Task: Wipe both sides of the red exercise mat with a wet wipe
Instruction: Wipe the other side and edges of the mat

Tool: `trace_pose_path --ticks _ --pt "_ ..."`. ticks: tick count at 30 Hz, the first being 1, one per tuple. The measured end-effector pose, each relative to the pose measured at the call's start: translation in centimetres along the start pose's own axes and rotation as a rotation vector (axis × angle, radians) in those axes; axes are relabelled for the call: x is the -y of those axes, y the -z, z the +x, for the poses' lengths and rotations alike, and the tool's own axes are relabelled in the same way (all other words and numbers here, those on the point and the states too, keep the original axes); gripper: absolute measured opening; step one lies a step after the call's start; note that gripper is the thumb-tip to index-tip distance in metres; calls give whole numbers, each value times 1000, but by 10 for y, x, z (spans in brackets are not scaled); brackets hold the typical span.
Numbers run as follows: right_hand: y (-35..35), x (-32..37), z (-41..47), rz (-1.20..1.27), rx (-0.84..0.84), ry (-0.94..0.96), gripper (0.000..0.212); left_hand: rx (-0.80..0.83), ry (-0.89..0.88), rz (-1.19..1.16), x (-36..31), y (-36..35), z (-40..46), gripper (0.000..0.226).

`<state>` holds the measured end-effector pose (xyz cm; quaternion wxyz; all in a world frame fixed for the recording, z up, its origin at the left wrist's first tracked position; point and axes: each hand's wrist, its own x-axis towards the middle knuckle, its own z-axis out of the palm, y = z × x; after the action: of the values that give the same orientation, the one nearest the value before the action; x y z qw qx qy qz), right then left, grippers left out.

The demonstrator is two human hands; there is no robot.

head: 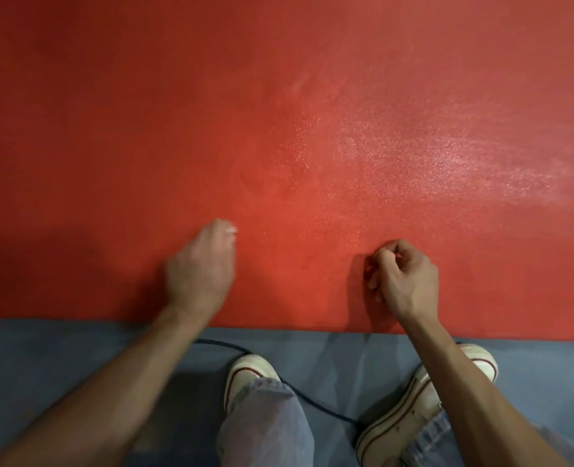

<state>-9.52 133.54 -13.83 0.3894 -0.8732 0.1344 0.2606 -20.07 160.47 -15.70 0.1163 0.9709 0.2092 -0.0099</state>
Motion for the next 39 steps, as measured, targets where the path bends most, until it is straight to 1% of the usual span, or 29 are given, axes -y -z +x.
trace_pose_path --ticks 3,4,5,6,8,9,11,12,13,14,15,17,20,21,22,24,25,26,27,28,29,30,31,32,34,36,37,38,39 --pt "1 -1 -1 -11 -1 9 19 89 -332 -92 -78 -32 -33 11" --pt "2 -2 -2 -8 6 14 18 103 -422 -103 -95 -36 -39 11" --pt "4 -3 -2 -4 12 19 18 106 -484 -111 -100 -39 -35 10" --pt "4 -4 -3 5 18 19 18 109 -507 -107 -96 -37 -26 9" --pt "4 -6 -3 -2 23 24 19 42 -478 -22 -67 -28 3 17" --pt "3 -7 -2 -21 12 32 19 0 -412 24 -46 -24 19 19" --pt "0 -11 0 -56 -22 33 18 -46 -211 77 -8 -9 51 14" --pt "-2 -12 1 -66 -36 29 17 -58 -117 70 2 -2 63 15" --pt "-4 -13 1 -80 -49 25 17 -66 -65 54 3 1 70 17" --pt "-5 -14 1 -96 -59 27 17 -74 -65 33 -6 -1 71 17" --pt "-6 -15 2 -113 -66 29 18 -72 -116 16 -22 -6 68 13" --pt "-6 -17 2 -126 -71 33 18 -40 -316 -54 -68 -24 48 6" --pt "-5 -18 3 -122 -77 68 19 68 -669 -83 -134 -43 12 10" --pt "-4 -19 3 -115 -82 78 19 83 -754 -76 -142 -45 12 11" --pt "-4 -20 2 -105 -82 81 19 84 -782 -61 -142 -43 21 16" --pt "-5 -21 1 -101 -73 64 17 81 -689 40 -125 -35 60 43" --pt "-5 -21 1 -107 -75 54 16 54 -579 99 -111 -31 83 52" --pt "-6 -21 1 -112 -80 48 16 7 -434 149 -92 -27 106 52" --pt "-6 -20 2 -115 -86 42 16 -9 -269 178 -74 -20 125 43" --pt "-6 -20 2 -119 -87 38 17 -39 -121 146 -57 -12 140 29" --pt "-6 -19 2 -125 -84 35 18 -87 -28 103 -48 -9 149 19" --pt "-6 -18 2 -129 -81 34 19 -127 1 101 -45 -9 152 16" --pt "-6 -17 2 -134 -79 35 19 -144 -27 109 -53 -11 149 15" --pt "-6 -17 2 -139 -79 40 20 -152 -113 115 -67 -17 141 15" --pt "-5 -17 3 -152 -78 53 21 -109 -386 50 -106 -36 112 19" --pt "-4 -18 4 -168 -81 78 22 8 -693 26 -145 -48 77 22" --pt "-4 -19 4 -175 -82 89 22 44 -807 28 -155 -50 69 23" --pt "-4 -20 5 -180 -78 96 22 52 -863 29 -155 -51 71 23" --pt "-3 -21 6 -182 -73 97 22 25 -841 26 -148 -50 83 24"
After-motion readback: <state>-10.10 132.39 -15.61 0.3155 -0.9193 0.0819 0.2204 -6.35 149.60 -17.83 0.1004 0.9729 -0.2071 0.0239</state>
